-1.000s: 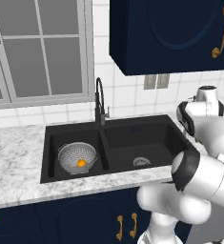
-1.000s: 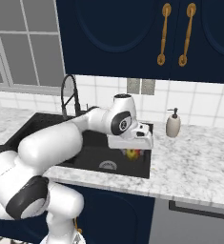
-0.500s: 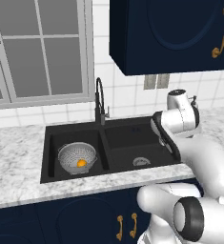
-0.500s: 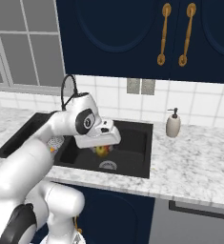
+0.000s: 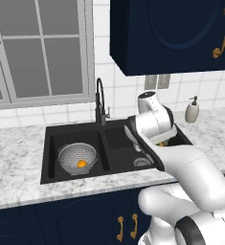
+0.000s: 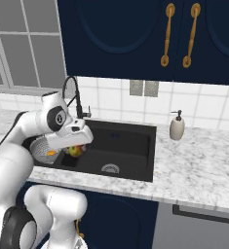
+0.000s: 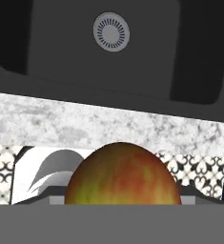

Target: Put the colander in the sink, put the apple, orange in the colander, and turn on the sink faucet and pour water over the colander.

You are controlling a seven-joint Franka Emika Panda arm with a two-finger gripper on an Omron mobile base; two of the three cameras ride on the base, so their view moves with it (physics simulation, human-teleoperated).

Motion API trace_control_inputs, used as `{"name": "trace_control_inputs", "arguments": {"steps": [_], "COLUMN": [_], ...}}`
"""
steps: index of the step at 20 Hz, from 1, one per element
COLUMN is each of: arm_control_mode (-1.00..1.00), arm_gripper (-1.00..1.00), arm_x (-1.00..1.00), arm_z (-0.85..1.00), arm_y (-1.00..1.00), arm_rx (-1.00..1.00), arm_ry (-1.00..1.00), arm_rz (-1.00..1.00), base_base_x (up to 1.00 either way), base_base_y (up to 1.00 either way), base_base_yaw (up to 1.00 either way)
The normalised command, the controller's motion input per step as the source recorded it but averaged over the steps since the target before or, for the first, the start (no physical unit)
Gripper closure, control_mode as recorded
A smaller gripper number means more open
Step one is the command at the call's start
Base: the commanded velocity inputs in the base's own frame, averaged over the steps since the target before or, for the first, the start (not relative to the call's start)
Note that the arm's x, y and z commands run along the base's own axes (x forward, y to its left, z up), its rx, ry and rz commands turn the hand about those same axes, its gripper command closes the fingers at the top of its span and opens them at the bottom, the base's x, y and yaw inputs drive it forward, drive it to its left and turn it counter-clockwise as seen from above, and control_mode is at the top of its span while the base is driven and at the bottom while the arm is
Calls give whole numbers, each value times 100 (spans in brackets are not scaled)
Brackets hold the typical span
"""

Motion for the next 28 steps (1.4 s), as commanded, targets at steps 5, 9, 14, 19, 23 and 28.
{"name": "trace_control_inputs", "arguments": {"steps": [5,9,14,19,23,28], "arm_control_mode": [-100,-100,-100,-100,-100,-100], "arm_gripper": [100,100,100,100,100,100], "arm_x": [5,19,46,69,92,71], "arm_z": [0,0,0,-11,-38,-47], "arm_y": [100,100,100,97,64,34], "arm_rx": [1,0,8,15,28,25], "arm_ry": [0,0,-1,0,0,-1], "arm_rz": [5,9,2,0,0,-2], "base_base_x": [0,0,0,0,0,0], "base_base_y": [0,0,0,0,0,0], "base_base_yaw": [0,0,0,0,0,0]}}
